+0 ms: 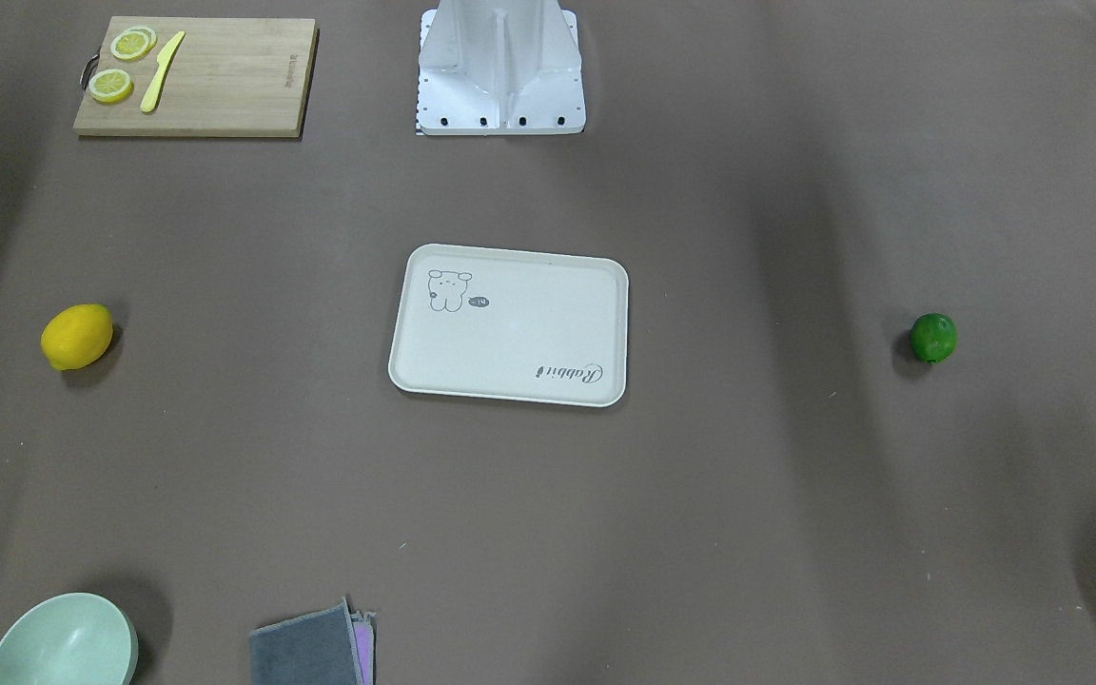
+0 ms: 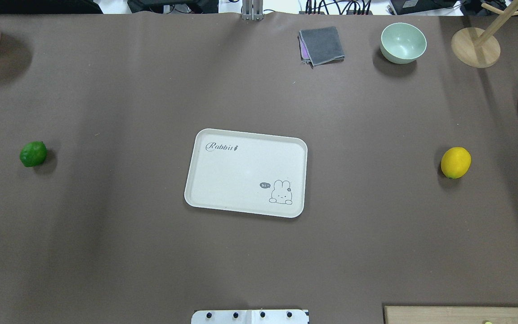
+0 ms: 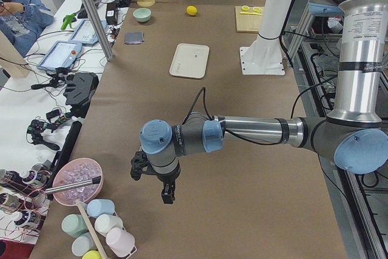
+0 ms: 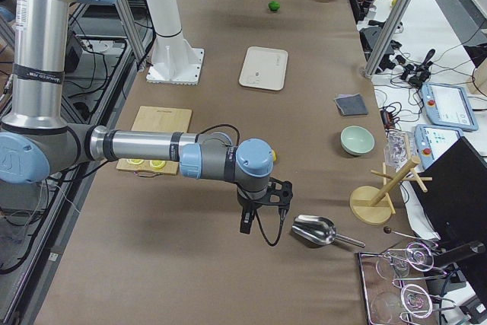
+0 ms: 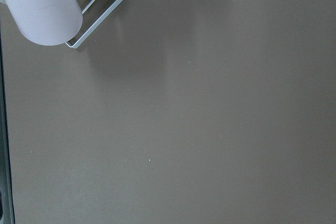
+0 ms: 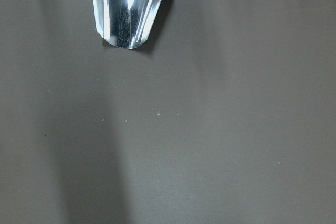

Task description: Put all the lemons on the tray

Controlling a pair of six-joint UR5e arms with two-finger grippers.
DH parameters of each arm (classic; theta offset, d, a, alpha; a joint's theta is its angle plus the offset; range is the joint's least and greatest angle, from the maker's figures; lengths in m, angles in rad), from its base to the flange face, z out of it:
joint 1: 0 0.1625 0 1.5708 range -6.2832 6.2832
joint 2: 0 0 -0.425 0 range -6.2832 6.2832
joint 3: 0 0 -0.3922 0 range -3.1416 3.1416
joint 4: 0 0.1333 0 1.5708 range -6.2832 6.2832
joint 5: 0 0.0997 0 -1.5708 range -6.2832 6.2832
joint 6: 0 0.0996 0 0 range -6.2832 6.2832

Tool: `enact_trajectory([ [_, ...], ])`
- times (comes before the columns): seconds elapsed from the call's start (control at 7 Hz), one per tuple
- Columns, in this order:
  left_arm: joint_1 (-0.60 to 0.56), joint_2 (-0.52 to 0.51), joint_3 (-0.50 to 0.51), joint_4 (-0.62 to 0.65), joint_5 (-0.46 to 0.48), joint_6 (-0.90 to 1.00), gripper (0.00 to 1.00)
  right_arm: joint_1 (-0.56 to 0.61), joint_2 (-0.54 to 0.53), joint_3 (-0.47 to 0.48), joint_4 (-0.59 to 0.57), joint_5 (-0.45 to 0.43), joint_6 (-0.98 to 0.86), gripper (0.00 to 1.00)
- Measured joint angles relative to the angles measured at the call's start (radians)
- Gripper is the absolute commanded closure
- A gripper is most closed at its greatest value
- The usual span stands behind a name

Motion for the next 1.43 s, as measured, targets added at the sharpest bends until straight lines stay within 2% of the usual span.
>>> enact_trajectory([
  [1.0, 0.011, -0.004, -0.021, 0.011, -0.025, -0.043, 0.02, 0.0, -0.003, -0.006, 0.005, 0.001, 0.0, 0.0],
  [1.43, 0.127, 0.0, -0.131, 0.009, -0.065, -0.21, 0.03, 0.0, 0.003, 0.001, 0.0, 0.003, 0.0, 0.0],
])
